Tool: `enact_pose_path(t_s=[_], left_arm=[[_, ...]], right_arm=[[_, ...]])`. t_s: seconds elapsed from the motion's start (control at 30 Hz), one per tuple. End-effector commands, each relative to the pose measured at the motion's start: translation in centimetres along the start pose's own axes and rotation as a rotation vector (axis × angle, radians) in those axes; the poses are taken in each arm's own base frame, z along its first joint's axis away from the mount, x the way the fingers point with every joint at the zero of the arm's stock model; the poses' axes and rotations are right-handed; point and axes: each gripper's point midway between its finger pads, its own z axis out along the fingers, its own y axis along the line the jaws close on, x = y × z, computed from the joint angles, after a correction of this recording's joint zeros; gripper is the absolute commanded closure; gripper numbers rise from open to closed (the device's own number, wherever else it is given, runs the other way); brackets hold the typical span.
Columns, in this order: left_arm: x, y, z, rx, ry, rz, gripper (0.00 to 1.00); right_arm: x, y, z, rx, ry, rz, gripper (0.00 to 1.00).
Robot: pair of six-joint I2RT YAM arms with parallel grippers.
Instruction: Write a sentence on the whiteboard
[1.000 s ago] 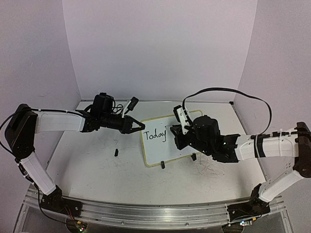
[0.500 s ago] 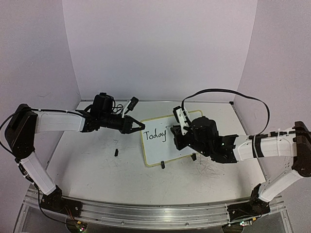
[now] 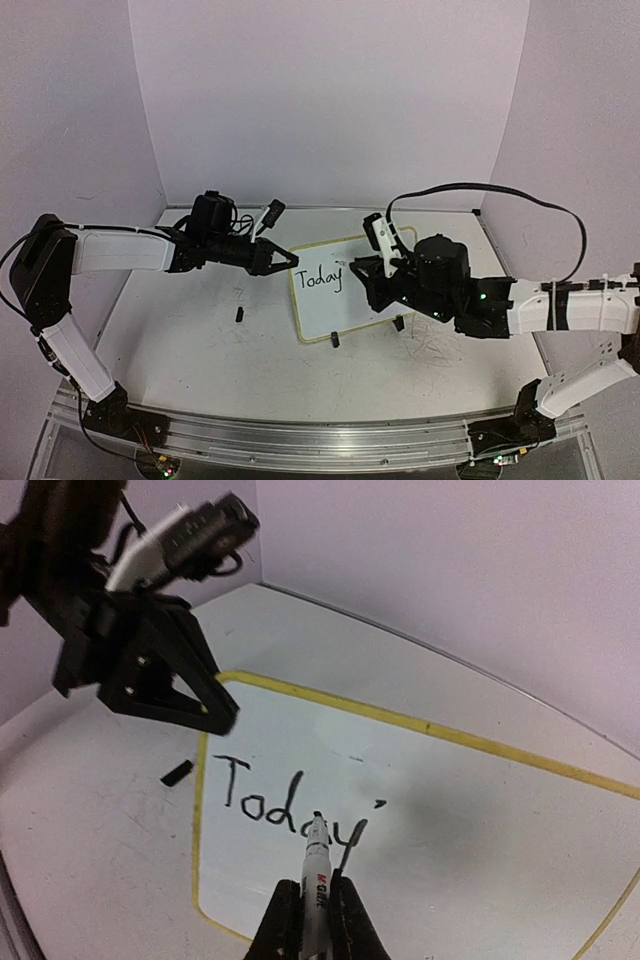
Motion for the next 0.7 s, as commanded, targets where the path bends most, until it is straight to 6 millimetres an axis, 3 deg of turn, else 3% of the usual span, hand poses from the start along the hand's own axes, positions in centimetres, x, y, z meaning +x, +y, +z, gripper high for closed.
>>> enact_pose_path(t_s=[0.0, 0.07, 0.2, 0.67], left_arm=[[-3.1, -0.3, -1.4, -0.053, -0.086, 0.097, 1.00], [-3.0, -0.3, -1.4, -0.054, -0.085, 0.097, 1.00], [-3.0, -0.3, -1.5, -0.056, -0.085, 0.096, 1.00], [-3.2, -0.4, -1.6, -0.058, -0.090, 0.101, 1.00]], right_arm=[[-2.5, -1.1, -1.3, 0.053, -0.069, 0.022, 1.00], [-1.5, -2.1, -0.7, 0.119, -0.045, -0.001, 1.00], [-0.2, -2.2, 0.7, 0.146, -0.008, -0.034, 1.00], [0.7, -2.5, 1.9, 0.181, 0.006, -0.033, 1.00]])
